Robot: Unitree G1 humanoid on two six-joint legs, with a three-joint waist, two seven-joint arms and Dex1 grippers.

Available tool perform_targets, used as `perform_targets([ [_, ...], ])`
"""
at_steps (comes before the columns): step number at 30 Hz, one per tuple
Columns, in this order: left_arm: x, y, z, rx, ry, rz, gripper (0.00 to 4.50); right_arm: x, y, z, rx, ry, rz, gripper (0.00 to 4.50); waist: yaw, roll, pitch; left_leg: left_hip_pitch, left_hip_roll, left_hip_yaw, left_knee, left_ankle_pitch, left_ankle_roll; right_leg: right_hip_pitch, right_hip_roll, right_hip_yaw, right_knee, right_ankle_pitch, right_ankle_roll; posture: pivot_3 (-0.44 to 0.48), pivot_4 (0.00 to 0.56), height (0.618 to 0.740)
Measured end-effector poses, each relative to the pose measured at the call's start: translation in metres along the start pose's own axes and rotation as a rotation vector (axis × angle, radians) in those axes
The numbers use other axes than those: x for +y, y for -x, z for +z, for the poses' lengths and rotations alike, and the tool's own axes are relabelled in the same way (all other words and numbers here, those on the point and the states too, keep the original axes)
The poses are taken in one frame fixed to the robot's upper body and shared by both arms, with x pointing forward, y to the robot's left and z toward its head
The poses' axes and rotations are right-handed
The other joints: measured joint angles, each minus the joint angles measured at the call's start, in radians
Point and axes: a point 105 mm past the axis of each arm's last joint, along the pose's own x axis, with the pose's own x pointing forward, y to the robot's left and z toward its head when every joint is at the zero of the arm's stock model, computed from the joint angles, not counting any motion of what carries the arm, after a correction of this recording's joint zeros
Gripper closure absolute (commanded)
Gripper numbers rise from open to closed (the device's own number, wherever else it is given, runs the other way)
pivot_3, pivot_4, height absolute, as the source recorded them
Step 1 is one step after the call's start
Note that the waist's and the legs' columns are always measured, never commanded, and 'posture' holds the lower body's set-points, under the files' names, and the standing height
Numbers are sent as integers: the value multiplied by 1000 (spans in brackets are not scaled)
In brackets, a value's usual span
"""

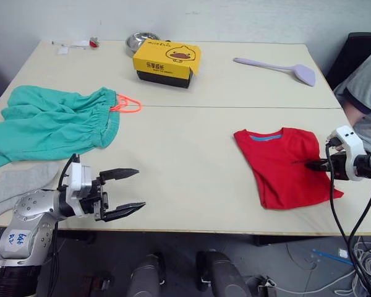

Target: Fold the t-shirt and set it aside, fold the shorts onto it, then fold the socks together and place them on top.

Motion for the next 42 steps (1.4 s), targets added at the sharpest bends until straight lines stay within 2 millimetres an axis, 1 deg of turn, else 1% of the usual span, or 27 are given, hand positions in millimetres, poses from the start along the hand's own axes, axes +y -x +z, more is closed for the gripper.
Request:
perform_targets([
  [1,0,0,0,0,-3,1,0,4,1,-1,-5,-25,25,3706,1,0,0,0,0,0,0,0,0,0,0,0,0,0,0,0,150,740],
  [3,1,1,-1,1,-1,6,0,10,1,-4,-4,-24,46,3017,1,0,0,0,0,0,0,0,0,0,0,0,0,0,0,0,150,740],
  [5,2,2,-3,3,7,12,0,12,3,-7,-16,-12,42,2335,2,0,0,0,0,0,0,0,0,0,0,0,0,0,0,0,150,740],
  [6,4,3,-4,4,13,16,0,12,6,-8,-33,7,34,2016,2,0,0,0,0,0,0,0,0,0,0,0,1,0,0,0,150,740],
  [7,4,3,-4,5,16,16,0,15,10,-7,-61,45,32,1605,3,0,0,0,0,0,0,0,0,0,0,0,1,0,0,0,150,740],
  [9,5,4,-4,11,20,18,0,22,19,2,-138,137,33,954,6,1,0,0,0,0,0,0,0,0,0,-1,1,0,0,0,150,740],
  [11,7,4,-2,9,17,27,0,29,33,17,-234,245,4,144,5,1,1,0,0,0,0,0,0,0,0,0,1,0,1,0,150,740],
  [12,8,5,-1,8,15,35,0,31,40,24,-278,284,-22,31,4,1,1,0,0,0,0,0,0,0,0,0,1,0,1,0,150,740],
  [13,10,5,-1,8,15,47,0,36,47,33,-336,324,-47,31,3,1,1,1,0,0,0,0,0,1,0,0,2,0,1,0,150,740],
  [15,13,8,0,10,10,67,0,49,52,45,-442,400,-60,31,1,0,1,3,0,-1,0,0,-1,3,1,0,2,0,1,0,150,740],
  [16,15,10,1,10,5,80,0,60,52,50,-509,451,-45,31,1,0,1,4,1,-1,0,0,-1,4,2,0,2,0,1,0,150,740],
  [17,17,12,0,15,0,96,0,78,48,51,-570,523,-4,31,1,0,1,6,1,-1,-1,0,-1,5,2,0,2,0,1,0,150,740],
  [19,21,17,-3,31,-3,125,0,101,40,46,-617,603,71,31,2,0,1,7,0,0,-1,0,-1,6,2,0,2,0,1,0,150,740],
  [22,31,29,-4,53,-69,199,0,133,25,30,-639,735,177,31,4,0,1,7,0,0,-1,1,0,6,1,0,2,0,1,0,150,740],
  [24,40,45,-4,69,-119,303,0,154,15,18,-671,790,246,31,2,-1,0,8,1,0,-1,0,-1,7,1,0,2,0,1,0,150,740],
  [26,40,65,-10,99,-120,389,0,169,4,4,-695,807,316,31,-3,-1,0,10,0,1,-2,0,-1,9,1,1,2,0,1,0,150,740],
  [28,30,87,-21,141,-89,461,0,177,3,-4,-721,827,368,31,-8,-1,0,11,1,2,-2,-1,0,10,0,2,2,0,1,0,150,740],
  [29,25,99,-26,164,-66,507,0,176,4,-6,-730,825,377,31,-7,-2,1,12,1,2,-2,-2,0,11,0,2,1,0,1,0,150,740],
  [30,23,108,-29,174,-54,547,0,176,4,-7,-735,819,384,31,-4,-3,1,13,1,1,-2,-4,3,13,0,1,1,-1,0,0,150,740],
  [34,10,153,-34,222,-20,747,0,174,6,-9,-759,791,403,31,0,-4,1,16,1,-2,-2,-7,0,15,-2,-1,1,-1,-3,0,150,740],
  [36,-1,180,-41,264,8,858,0,174,6,-15,-758,783,405,31,1,-4,1,16,1,-2,-2,-7,0,16,-2,-2,0,-3,-6,0,150,740],
  [39,-14,214,-49,294,62,1028,0,178,3,-23,-765,750,413,31,1,-5,1,16,1,-3,-2,-8,1,16,-2,-2,-1,-5,-10,0,150,740],
  [42,-22,228,-53,309,100,1113,0,184,0,-28,-765,736,431,31,2,-5,0,15,1,-3,-2,-8,1,16,-3,-2,-2,-7,-14,0,150,740],
])
